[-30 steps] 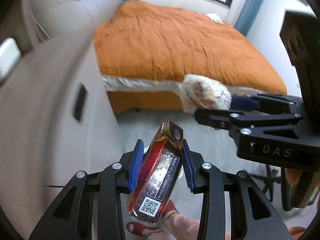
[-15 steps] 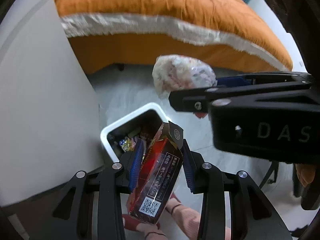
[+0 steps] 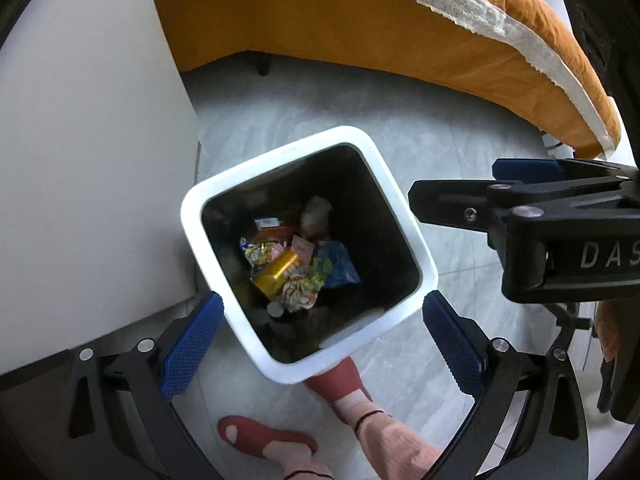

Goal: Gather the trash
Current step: 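Open both tools to drop the red box and bag into the bin, then move both tools back over the now-empty desk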

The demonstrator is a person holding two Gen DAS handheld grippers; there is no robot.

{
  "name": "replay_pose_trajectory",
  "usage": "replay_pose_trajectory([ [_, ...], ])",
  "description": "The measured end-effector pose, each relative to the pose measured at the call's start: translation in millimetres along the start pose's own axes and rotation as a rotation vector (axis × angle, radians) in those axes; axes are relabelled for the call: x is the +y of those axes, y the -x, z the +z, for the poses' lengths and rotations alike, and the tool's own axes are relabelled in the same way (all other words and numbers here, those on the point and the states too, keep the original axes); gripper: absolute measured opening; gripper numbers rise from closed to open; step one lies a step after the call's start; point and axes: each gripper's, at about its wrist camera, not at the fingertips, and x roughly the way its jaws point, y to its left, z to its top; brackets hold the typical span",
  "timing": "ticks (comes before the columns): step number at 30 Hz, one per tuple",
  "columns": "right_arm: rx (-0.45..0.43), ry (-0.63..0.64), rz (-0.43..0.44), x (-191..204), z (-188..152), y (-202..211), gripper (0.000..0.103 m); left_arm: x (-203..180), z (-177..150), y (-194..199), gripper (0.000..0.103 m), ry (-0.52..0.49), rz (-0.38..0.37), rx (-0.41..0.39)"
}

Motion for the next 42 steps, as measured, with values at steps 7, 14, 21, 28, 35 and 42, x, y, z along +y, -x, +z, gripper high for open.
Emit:
replay_pose_trajectory([
  [7,-0.026,0.014,0.013,14.6,2.7,26.7,0.097,-0.7,1.1,40.4,0.098,0.006,0.014,-0.029],
  [14,-0.102,0.014,0.024,30.1,2.0,100.7,0.097,-13.6,9.7,118.7,0.098,0.048,0.016,-0.103],
  [21,-0.265,0.023,0.020,40.7,-8.2,215.1,0.098,-45.0,15.1,219.0,0.098,0.035,0.020,-0.224],
  [28,-0.464,0.039,0.052,57.0,-13.9,329.7,0.098,-75.7,15.0,329.2,0.098,-0.016,0.080,-0.390],
  [35,-0.619,0.188,0.062,103.9,-18.1,404.1,0.098,-66.0,-1.4,426.9,0.098,0.031,0.158,-0.524],
  [42,-0.738,0.349,0.119,173.2,-22.1,450.9,0.098,-28.0,-37.0,499.5,0.098,0.185,0.286,-0.662],
])
